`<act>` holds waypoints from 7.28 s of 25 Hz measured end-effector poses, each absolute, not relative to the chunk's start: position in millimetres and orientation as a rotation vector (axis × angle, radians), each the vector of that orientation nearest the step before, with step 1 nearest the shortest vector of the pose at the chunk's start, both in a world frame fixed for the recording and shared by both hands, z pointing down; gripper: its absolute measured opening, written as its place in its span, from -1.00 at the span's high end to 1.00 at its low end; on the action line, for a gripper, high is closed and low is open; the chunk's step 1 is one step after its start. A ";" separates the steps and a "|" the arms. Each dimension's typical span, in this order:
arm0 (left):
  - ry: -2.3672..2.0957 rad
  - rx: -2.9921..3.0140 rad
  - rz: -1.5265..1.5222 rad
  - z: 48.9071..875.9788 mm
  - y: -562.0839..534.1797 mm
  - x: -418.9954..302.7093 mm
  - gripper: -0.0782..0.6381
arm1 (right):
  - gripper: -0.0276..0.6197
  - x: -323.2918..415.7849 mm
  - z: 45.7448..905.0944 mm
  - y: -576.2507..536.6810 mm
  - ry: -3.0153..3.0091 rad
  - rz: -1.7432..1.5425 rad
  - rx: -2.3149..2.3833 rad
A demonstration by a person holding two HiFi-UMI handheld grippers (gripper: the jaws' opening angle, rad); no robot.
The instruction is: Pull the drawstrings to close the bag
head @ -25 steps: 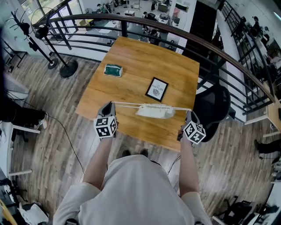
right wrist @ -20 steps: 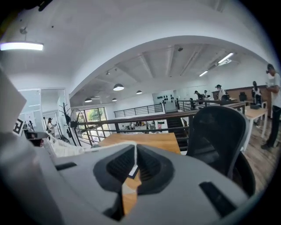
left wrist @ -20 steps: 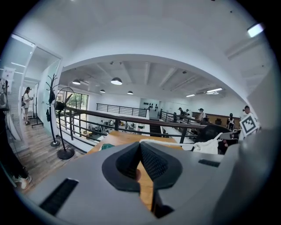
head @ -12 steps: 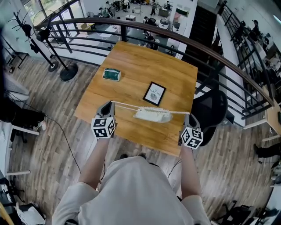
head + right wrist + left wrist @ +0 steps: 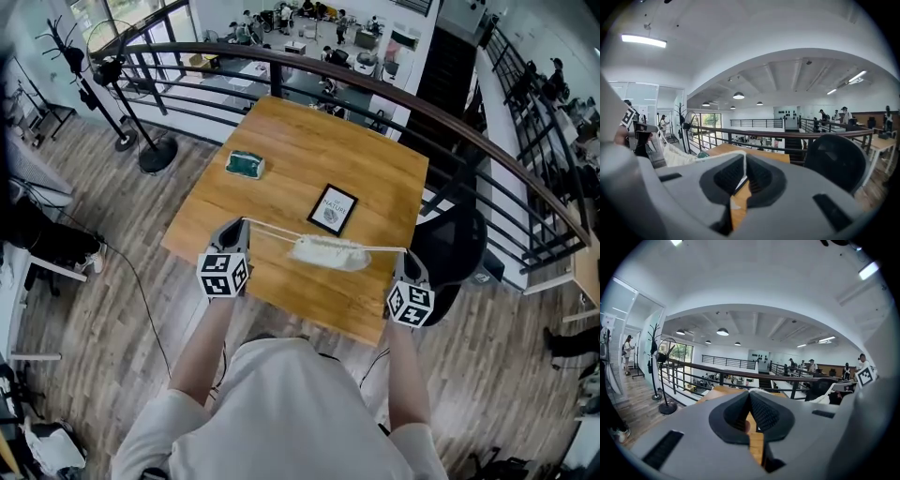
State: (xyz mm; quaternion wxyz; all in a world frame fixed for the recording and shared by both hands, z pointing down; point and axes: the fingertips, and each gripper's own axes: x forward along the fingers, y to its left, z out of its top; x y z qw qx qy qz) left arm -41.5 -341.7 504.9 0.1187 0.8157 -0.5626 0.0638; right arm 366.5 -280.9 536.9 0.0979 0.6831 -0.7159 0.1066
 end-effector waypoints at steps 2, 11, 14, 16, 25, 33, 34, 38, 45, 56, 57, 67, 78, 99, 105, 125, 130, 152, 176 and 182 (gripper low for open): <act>-1.673 2.362 0.189 506.5 -340.3 -46.0 0.80 | 0.89 374.0 537.1 -281.0 -2.108 0.322 2.033; -1.656 2.338 0.193 515.7 -334.6 -46.0 0.80 | 0.89 390.5 529.6 -288.2 -2.195 0.566 2.222; -1.643 2.338 0.202 516.4 -336.1 -47.0 0.80 | 0.89 391.2 523.3 -289.4 -2.211 0.579 2.261; -1.629 2.334 0.209 518.7 -338.3 -48.5 0.80 | 0.89 390.9 520.6 -291.8 -2.217 0.586 2.277; -1.611 2.307 0.206 525.0 -344.0 -63.1 0.80 | 0.89 385.4 517.7 -294.9 -2.205 0.617 2.309; -1.676 2.336 0.204 513.6 -356.7 -81.1 0.80 | 0.89 358.9 517.9 -302.3 -2.169 0.561 2.267; -1.678 2.356 0.207 508.8 -357.8 -81.7 0.80 | 0.89 355.4 516.6 -301.1 -2.161 0.524 2.247; -1.667 2.410 0.209 495.2 -359.5 -77.8 0.80 | 0.89 351.1 512.0 -294.8 -2.136 0.431 2.207; -1.638 2.435 0.196 489.5 -358.1 -75.5 0.80 | 0.89 344.8 508.8 -286.8 -2.100 0.369 2.179; -1.608 2.539 0.229 480.9 -357.0 -68.9 0.80 | 0.89 330.3 502.3 -273.6 -2.039 0.224 2.111; -1.610 2.552 0.241 479.9 -357.2 -68.4 0.80 | 0.89 329.4 501.5 -272.7 -2.032 0.207 2.100; -1.651 2.658 0.341 473.7 -362.0 -67.4 0.80 | 0.89 318.3 496.2 -272.3 -2.005 0.117 2.042; -1.636 2.658 0.339 472.1 -365.0 -66.2 0.80 | 0.89 316.2 497.3 -270.6 -2.022 0.125 2.038; -1.632 2.643 0.306 470.9 -364.2 -61.2 0.80 | 0.89 315.2 492.8 -272.8 -2.039 0.122 2.054; -1.635 2.633 0.303 471.9 -364.5 -61.0 0.80 | 0.89 314.9 494.6 -273.9 -2.044 0.126 2.048; -1.636 2.620 0.296 473.4 -369.0 -58.0 0.80 | 0.89 318.5 497.6 -277.6 -2.047 0.133 2.050; -1.636 2.615 0.299 474.7 -367.6 -55.1 0.80 | 0.89 321.6 501.1 -277.4 -2.052 0.140 2.044; -1.678 2.577 0.317 478.4 -368.9 -35.9 0.80 | 0.89 343.7 507.1 -288.1 -2.081 0.142 2.008; -1.744 2.502 0.307 491.0 -344.4 -19.8 0.80 | 0.89 364.2 514.7 -285.3 -2.125 0.128 1.941; -1.760 2.476 0.308 494.6 -336.2 -20.8 0.80 | 0.89 365.0 515.8 -283.5 -2.133 0.124 1.923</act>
